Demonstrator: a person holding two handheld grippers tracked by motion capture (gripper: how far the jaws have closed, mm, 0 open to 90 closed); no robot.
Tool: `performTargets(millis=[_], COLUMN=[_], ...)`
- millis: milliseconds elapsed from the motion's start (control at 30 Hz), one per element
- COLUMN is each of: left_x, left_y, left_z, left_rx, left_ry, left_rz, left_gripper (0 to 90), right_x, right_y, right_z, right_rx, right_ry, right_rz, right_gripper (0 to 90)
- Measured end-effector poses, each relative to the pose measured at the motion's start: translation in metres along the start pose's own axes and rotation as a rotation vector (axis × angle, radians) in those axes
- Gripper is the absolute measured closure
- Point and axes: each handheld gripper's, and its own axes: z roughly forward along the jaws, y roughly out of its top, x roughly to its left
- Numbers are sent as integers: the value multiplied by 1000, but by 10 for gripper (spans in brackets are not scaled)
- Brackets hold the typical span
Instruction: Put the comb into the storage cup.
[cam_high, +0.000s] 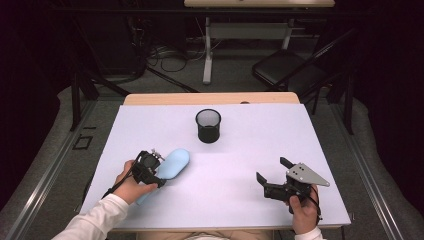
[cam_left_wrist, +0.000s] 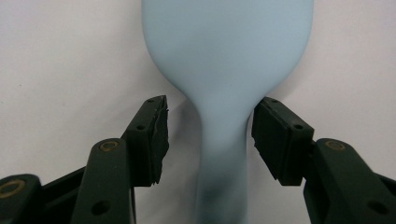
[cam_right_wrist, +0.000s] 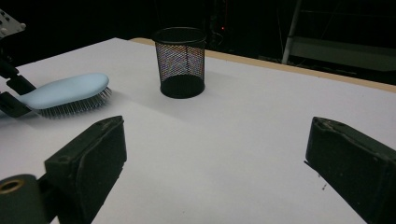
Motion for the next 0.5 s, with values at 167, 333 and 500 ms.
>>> performTargets(millis=[167, 333, 500], left_x=[-1, -2, -2], left_y=[-1, -1, -1], left_z=[3, 6, 6], left_rx=[4, -2, -4], left_ry=[14, 10, 1], left_rz=[14, 9, 10], left_gripper=[477, 511, 539], right_x=[0, 0, 0], right_y=[0, 0, 0], right_z=[0, 0, 0], right_rx=[0, 0, 0], right_ry=[0, -2, -2], right_rz=[0, 1, -1], right_gripper=[50, 54, 56])
